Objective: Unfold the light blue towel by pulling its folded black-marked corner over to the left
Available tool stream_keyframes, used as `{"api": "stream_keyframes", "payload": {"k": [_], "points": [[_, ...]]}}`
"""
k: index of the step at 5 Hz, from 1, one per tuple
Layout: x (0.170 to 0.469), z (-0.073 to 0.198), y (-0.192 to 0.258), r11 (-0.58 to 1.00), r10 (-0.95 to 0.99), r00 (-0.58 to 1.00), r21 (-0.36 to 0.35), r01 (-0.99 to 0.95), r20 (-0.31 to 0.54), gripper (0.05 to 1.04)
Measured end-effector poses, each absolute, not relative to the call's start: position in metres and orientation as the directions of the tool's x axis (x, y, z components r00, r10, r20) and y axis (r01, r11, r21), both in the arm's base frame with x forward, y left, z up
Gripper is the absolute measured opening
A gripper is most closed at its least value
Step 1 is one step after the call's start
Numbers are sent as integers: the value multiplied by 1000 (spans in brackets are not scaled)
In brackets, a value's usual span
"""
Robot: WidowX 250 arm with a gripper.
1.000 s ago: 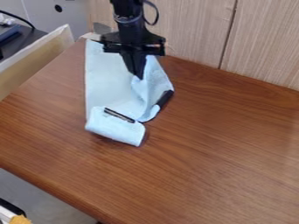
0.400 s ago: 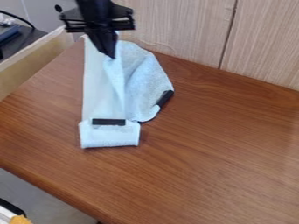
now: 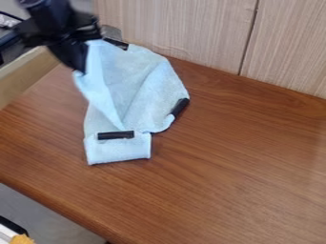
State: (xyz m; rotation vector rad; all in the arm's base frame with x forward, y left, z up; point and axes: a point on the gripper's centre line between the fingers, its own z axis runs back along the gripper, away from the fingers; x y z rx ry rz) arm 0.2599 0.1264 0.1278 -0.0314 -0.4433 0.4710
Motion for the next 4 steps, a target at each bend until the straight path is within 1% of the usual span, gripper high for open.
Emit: {"api": "stream_keyframes", "payload": {"k": [1, 2, 3, 4], "points": [[232, 108, 139, 889, 454, 810, -136, -436, 372, 55], [215, 92, 151, 883, 466, 805, -131, -452, 367, 55], [208, 73, 161, 869, 492, 787, -153, -471, 373, 55], [207, 65, 169, 875, 474, 791, -107, -472, 388, 55]]}}
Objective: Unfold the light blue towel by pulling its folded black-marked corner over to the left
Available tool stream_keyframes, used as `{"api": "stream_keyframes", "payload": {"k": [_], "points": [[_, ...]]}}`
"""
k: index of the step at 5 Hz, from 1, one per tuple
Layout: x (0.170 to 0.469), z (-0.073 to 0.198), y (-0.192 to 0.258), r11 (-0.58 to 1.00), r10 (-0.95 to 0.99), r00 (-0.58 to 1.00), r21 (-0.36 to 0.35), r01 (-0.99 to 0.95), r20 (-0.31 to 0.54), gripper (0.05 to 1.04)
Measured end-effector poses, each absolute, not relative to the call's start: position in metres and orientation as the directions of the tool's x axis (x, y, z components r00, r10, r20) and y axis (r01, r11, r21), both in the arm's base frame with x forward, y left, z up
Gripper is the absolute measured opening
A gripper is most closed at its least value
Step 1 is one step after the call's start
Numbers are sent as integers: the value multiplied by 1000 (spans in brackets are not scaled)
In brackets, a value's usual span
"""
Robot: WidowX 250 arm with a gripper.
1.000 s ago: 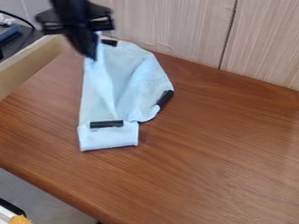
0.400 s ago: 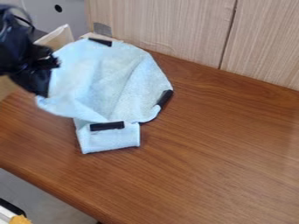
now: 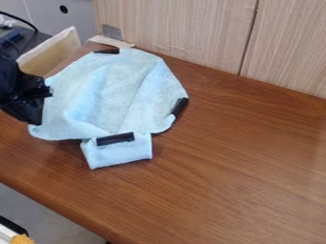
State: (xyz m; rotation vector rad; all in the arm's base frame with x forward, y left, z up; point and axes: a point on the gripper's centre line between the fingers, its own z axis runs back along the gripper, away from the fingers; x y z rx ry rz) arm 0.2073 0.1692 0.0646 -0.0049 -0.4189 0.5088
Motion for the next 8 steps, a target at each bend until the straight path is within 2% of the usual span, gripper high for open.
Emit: {"api": "stream_keyframes", "payload": {"k": [1, 2, 3, 4, 5, 6, 7, 8], "points": [[206, 51, 170, 871, 473, 812, -46, -489, 343, 55], [197, 45, 175, 799, 575, 753, -20, -601, 318, 54], [196, 37, 174, 793, 588, 754, -26, -609, 292, 74], [199, 38, 173, 794, 591, 752, -43, -607, 291, 218], [203, 38, 169, 801, 580, 762, -29, -598, 288, 470], [205, 40, 166, 812, 565, 770, -33, -583, 295, 776], [213, 52, 163, 832, 532, 782, -31, -553, 325, 1000], [217, 68, 161, 841, 519, 784, -39, -540, 339, 1007]]}}
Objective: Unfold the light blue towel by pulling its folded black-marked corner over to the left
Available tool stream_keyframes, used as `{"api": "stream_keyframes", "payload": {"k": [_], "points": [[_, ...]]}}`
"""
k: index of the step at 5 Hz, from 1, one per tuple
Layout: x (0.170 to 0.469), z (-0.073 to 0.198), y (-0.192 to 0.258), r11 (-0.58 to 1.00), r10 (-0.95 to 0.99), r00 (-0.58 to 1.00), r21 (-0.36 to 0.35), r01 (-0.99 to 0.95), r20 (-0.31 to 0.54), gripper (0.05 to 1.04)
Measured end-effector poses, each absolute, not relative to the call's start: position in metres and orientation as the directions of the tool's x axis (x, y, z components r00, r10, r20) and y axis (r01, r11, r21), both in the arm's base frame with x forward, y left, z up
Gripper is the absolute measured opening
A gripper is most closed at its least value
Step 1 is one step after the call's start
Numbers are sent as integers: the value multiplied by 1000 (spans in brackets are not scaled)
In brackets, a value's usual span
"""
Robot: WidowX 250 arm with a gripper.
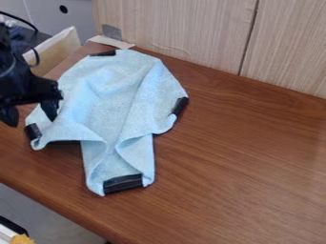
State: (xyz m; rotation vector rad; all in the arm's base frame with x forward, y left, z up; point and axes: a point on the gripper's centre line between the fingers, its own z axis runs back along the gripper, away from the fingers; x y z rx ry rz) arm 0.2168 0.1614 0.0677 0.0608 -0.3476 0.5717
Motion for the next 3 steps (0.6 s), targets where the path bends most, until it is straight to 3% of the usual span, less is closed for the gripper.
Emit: {"api": "stream_keyframes", "payload": {"k": [2, 3], "points": [[236, 128, 146, 885, 436, 778, -59, -462, 453, 1001], [236, 128, 145, 886, 435, 779, -59, -460, 452, 1001]]}}
